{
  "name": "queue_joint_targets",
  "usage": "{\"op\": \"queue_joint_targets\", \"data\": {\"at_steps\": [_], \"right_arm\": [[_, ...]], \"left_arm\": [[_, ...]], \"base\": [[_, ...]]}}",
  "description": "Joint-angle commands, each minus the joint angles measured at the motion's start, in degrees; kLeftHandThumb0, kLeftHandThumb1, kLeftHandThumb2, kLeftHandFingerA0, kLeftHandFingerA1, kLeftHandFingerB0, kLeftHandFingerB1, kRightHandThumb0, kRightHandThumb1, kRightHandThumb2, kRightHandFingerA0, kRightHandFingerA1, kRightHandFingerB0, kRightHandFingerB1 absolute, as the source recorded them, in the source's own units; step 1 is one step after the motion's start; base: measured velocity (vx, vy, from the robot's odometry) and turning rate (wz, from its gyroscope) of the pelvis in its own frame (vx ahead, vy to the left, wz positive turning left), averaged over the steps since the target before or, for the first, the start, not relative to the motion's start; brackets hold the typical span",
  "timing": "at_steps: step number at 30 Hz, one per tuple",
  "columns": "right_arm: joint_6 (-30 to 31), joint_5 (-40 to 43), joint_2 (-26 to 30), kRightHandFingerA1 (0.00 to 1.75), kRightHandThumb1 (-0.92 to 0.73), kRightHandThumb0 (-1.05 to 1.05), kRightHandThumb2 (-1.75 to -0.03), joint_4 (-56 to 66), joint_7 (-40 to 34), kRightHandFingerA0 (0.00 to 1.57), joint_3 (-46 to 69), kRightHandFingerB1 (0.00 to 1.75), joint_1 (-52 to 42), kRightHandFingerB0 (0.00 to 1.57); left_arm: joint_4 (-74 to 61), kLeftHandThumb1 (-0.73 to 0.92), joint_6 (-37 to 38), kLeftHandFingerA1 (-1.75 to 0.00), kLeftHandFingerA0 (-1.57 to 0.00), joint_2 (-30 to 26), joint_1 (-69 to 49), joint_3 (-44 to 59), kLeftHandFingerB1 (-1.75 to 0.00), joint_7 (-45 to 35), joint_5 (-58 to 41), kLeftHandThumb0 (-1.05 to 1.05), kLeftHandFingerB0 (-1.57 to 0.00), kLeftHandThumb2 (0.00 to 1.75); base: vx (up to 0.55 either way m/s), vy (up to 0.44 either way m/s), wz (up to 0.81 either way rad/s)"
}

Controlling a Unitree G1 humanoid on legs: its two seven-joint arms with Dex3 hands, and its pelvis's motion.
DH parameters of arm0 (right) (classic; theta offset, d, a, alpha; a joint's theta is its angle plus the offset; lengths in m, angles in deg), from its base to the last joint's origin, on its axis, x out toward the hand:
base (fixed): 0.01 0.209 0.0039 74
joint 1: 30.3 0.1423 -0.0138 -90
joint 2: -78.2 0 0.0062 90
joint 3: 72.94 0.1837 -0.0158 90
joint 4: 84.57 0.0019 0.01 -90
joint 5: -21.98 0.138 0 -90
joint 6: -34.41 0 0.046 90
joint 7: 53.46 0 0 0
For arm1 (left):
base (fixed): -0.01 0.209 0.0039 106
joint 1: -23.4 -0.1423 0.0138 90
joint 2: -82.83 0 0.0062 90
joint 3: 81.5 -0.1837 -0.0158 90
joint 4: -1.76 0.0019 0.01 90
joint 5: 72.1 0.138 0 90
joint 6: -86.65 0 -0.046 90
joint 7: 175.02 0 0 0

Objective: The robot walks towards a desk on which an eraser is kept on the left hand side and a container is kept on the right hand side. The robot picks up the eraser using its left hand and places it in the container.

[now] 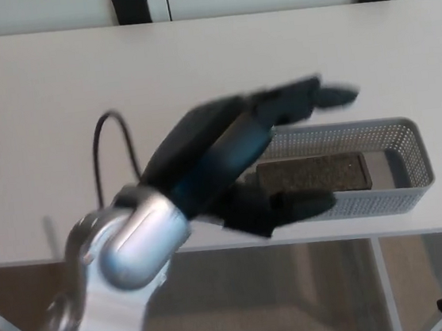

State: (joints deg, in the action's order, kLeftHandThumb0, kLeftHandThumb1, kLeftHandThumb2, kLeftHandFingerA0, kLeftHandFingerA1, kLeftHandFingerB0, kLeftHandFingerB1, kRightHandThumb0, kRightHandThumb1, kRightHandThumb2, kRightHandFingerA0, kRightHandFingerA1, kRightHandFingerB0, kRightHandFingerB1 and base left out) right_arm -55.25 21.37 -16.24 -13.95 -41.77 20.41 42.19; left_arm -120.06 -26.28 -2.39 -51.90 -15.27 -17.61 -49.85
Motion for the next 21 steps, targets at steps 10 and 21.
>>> {"op": "queue_joint_targets", "data": {"at_steps": [10,21], "right_arm": [[-1.80,-0.53,1.65,0.44,-0.66,-0.14,-0.59,-4.21,0.33,0.47,-0.22,0.39,-1.01,0.36],[-2.17,-0.79,1.65,0.44,-0.65,-0.15,-0.59,-3.60,0.11,0.47,-0.45,0.38,-2.88,0.36]], "left_arm": [[-5.73,0.58,7.48,-0.79,-0.76,-15.35,-42.29,57.29,-0.51,-63.63,-80.39,-0.91,-0.64,1.08],[20.65,0.70,5.01,-0.42,-0.65,-25.06,-44.78,44.41,-0.34,-61.08,-49.79,-0.72,-0.39,0.62]], "base": [[0.00,0.000,0.00],[0.00,0.000,0.00]]}}
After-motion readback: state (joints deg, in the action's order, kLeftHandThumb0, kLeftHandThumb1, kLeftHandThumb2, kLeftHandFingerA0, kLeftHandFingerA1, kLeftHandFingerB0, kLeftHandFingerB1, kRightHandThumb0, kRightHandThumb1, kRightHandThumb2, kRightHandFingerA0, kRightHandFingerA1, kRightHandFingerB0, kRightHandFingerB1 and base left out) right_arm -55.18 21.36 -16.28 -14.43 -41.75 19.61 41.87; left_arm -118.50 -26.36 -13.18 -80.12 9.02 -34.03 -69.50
